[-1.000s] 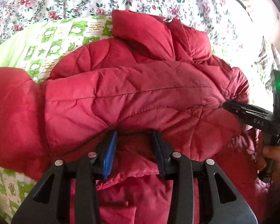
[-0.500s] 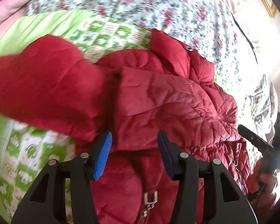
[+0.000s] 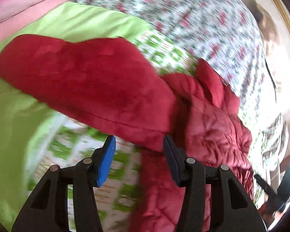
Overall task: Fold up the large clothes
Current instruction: 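Grasp the sleeve cuff nearest the left tool with the left gripper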
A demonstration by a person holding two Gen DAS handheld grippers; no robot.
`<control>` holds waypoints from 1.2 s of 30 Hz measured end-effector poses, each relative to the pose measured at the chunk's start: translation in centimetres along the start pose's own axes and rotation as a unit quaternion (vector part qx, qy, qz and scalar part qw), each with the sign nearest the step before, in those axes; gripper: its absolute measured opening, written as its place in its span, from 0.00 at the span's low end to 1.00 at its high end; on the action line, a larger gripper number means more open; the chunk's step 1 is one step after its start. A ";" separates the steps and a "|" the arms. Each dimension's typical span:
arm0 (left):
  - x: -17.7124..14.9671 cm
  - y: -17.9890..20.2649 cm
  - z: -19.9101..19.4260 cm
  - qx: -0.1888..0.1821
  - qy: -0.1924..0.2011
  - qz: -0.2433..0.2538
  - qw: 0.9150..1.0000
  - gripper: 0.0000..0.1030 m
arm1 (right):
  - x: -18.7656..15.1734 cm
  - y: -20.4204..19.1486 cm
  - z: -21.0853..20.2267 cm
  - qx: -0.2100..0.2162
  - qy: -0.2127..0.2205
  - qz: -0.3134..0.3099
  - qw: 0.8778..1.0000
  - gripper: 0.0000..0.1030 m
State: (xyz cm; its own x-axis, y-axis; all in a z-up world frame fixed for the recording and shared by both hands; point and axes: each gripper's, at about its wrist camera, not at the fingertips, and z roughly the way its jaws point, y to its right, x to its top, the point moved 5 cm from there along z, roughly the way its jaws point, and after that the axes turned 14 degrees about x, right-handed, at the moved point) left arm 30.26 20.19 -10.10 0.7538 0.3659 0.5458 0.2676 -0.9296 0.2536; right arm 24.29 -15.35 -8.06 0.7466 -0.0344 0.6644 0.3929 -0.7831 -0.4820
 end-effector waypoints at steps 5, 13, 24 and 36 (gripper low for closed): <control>1.6 -4.4 -0.2 0.018 0.008 -0.043 0.999 0.48 | -1.4 -0.7 -0.4 0.011 -0.006 0.009 1.000 0.49; 3.0 -11.0 0.6 0.039 0.008 -0.130 0.991 0.48 | -2.7 -1.4 -0.5 0.017 -0.013 0.019 1.000 0.51; 4.3 -17.5 3.2 0.071 0.007 -0.215 0.974 0.48 | -2.9 -2.3 -0.4 0.021 -0.018 0.012 1.000 0.51; 7.0 -20.1 6.2 0.027 0.030 -0.284 0.958 0.52 | -3.2 -1.9 -0.4 0.016 -0.024 0.018 0.999 0.51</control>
State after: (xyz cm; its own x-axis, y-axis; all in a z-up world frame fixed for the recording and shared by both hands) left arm 33.94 41.15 -16.32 0.4421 0.8133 0.3782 0.6556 -0.5807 0.4826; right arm 20.92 -13.99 -9.04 0.7846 -0.0321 0.6192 0.3817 -0.7619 -0.5232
